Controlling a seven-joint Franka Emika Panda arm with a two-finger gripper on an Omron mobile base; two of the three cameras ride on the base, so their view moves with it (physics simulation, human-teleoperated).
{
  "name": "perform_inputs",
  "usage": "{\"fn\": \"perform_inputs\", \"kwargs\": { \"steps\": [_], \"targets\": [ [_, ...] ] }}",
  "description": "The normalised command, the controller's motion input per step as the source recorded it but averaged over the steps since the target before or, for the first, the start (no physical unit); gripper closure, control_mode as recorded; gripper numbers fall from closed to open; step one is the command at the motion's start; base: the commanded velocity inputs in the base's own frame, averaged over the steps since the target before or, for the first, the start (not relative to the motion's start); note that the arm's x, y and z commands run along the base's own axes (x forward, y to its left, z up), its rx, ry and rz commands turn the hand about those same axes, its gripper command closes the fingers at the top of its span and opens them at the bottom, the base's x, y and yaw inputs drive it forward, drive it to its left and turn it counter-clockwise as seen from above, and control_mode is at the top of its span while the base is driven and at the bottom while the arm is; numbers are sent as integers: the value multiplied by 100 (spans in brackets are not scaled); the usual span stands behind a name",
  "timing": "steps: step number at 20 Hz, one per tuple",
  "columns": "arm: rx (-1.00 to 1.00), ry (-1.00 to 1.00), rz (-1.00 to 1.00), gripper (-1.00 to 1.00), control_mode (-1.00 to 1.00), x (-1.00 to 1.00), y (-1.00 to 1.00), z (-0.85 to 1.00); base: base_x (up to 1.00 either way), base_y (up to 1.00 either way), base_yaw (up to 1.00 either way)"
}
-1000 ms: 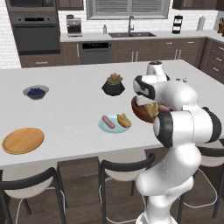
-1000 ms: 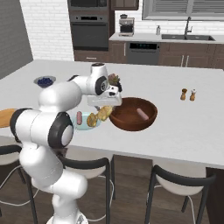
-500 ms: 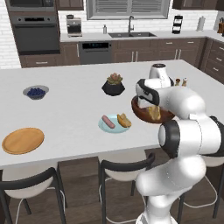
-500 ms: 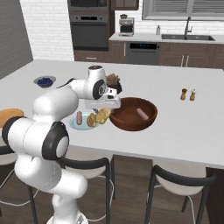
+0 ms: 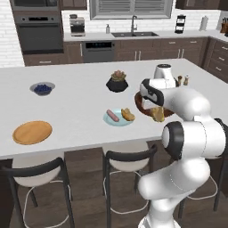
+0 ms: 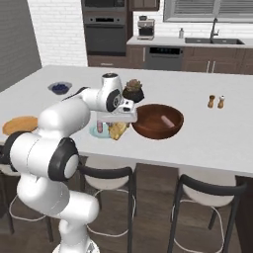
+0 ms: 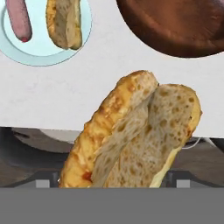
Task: Place one bun and one sausage from the bowl on each plate.
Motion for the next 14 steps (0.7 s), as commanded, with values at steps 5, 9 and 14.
{"fn": "perform_inputs", "kwargs": {
  "steps": [5,9,14],
  "targets": [
    [0,0,0,100,100,0,0,0,-12,100,1],
    [0,0,0,100,100,0,0,0,0,100,0],
    [0,0,0,100,100,0,0,0,0,100,0]
  ]
}}
